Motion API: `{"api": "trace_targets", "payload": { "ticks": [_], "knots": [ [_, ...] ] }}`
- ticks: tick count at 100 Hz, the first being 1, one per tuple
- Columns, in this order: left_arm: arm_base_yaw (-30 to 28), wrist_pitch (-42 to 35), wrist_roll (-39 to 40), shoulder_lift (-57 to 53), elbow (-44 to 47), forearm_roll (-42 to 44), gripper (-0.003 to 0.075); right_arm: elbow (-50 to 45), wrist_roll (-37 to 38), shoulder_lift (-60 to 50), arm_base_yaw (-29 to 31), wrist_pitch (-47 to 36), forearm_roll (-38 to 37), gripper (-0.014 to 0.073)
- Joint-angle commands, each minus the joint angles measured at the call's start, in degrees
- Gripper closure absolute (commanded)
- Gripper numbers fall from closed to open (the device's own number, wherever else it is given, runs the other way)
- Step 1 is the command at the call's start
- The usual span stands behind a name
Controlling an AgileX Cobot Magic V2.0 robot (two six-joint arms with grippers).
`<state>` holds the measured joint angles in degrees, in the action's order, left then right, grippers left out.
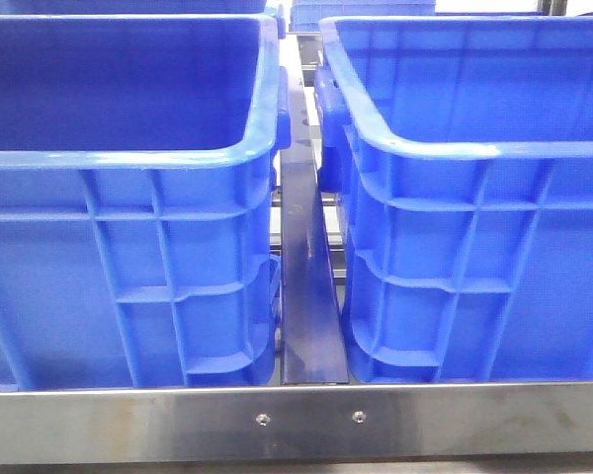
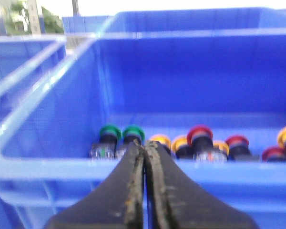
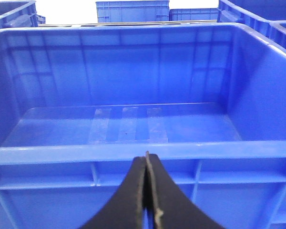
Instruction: Pick red and yellow buttons and place in box
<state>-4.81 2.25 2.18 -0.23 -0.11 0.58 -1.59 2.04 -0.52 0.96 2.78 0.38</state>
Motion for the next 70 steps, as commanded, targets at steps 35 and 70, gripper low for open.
{"api": "trace_targets", "payload": {
  "ticks": [35, 70],
  "knots": [
    [-0.1, 5.9, 0.0, 8.1, -16.3, -0.6, 0.0739, 1.1, -0.2, -1.5, 0.3, -4.7, -0.4, 0.0653],
    [-0.1, 15.1, 0.0, 31.0, -32.7, -1.3, 0.0587, 1.1, -0.2, -1.5, 0.3, -4.7, -0.4, 0.0653]
  ]
}}
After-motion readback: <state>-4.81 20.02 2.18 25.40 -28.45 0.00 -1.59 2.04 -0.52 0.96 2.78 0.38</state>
